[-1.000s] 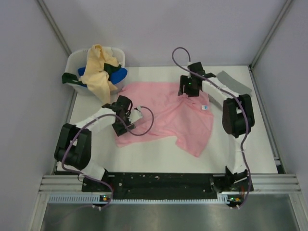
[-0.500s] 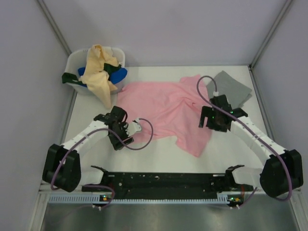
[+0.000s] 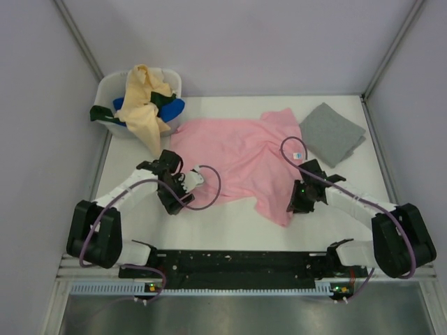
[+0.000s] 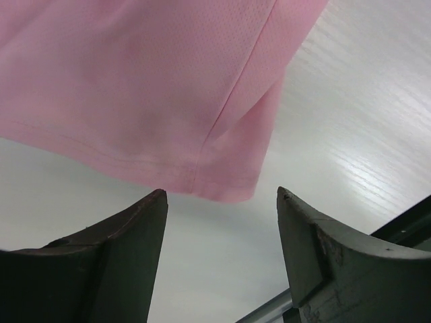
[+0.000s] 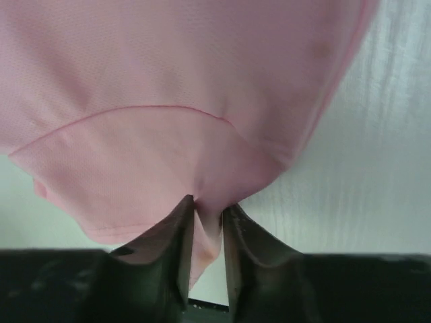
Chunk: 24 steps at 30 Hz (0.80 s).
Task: Fold and stack the t-shirts
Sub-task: Flatten out the tshirt
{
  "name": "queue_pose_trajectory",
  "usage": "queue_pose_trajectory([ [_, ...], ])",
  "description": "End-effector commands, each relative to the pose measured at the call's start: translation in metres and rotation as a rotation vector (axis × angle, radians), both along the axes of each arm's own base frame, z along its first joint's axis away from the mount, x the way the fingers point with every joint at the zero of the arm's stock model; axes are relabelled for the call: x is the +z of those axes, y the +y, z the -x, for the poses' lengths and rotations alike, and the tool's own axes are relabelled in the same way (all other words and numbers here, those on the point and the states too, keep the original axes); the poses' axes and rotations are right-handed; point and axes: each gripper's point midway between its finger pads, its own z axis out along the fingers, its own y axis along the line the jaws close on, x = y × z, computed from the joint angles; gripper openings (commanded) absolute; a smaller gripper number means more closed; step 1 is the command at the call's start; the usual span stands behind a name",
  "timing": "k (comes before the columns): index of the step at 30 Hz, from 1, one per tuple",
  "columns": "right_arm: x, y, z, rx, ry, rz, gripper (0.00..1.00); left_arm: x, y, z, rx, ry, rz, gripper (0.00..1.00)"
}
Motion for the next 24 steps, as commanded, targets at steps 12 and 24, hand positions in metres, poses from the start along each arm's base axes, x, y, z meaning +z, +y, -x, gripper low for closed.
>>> queue_pose_trajectory([
  [12, 0.043, -0.007, -0.037, -0.037, -0.180, -0.061, 0.00, -0.003, 0.023, -0.030, 0.101, -0.046, -0.052, 0.65],
  [24, 0.076, -0.019, -0.055, -0.049, -0.251, -0.034, 0.00, -0.032, 0.007, -0.002, 0.075, 0.082, 0.038, 0.00],
])
